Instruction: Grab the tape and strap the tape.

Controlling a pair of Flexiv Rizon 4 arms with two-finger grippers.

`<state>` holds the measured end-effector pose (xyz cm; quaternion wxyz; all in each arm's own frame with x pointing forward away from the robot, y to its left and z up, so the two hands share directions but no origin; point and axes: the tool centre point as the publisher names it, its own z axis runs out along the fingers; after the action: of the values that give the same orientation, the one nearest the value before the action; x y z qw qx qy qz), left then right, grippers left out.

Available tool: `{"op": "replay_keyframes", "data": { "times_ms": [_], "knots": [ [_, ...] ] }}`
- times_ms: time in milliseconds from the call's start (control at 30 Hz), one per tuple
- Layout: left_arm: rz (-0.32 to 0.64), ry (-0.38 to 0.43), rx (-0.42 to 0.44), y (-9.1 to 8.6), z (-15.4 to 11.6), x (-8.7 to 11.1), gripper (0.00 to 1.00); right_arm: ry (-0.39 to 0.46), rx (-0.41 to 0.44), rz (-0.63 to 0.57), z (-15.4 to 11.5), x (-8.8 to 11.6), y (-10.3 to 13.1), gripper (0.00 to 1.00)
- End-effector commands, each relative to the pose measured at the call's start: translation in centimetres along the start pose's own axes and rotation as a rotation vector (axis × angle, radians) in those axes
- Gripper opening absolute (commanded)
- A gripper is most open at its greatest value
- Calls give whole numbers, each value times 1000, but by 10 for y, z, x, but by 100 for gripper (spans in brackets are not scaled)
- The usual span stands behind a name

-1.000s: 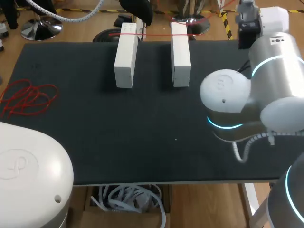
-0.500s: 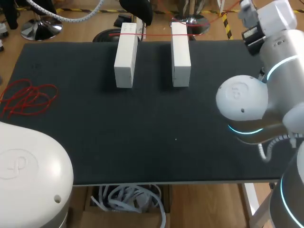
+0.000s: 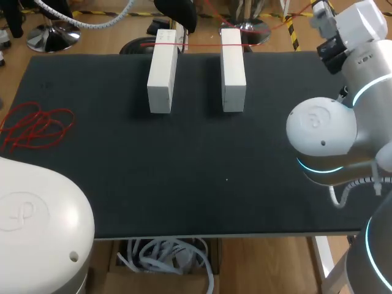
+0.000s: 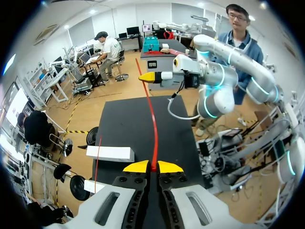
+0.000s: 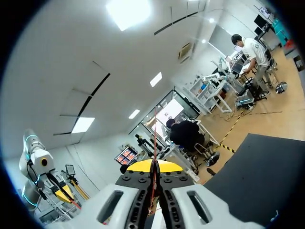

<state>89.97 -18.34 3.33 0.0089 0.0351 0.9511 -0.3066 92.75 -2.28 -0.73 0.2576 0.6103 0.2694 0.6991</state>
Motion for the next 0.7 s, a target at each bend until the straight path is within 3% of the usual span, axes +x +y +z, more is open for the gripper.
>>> {"op": "replay_keyframes", "data": {
  "times_ms": [33,167,367,700],
  "knots": [
    [-1,1,-4,0,-1,1,0,-11,4,-58,3,8,2,0],
    [-1,1,-4,0,-1,1,0,-41,0,-276,5,14,3,0],
    [-1,1,-4,0,-1,1,0,-83,18,-494,7,15,1,0],
    [-1,1,-4,0,-1,1,0,-66,65,-846,10,20,-7,0]
  ]
}}
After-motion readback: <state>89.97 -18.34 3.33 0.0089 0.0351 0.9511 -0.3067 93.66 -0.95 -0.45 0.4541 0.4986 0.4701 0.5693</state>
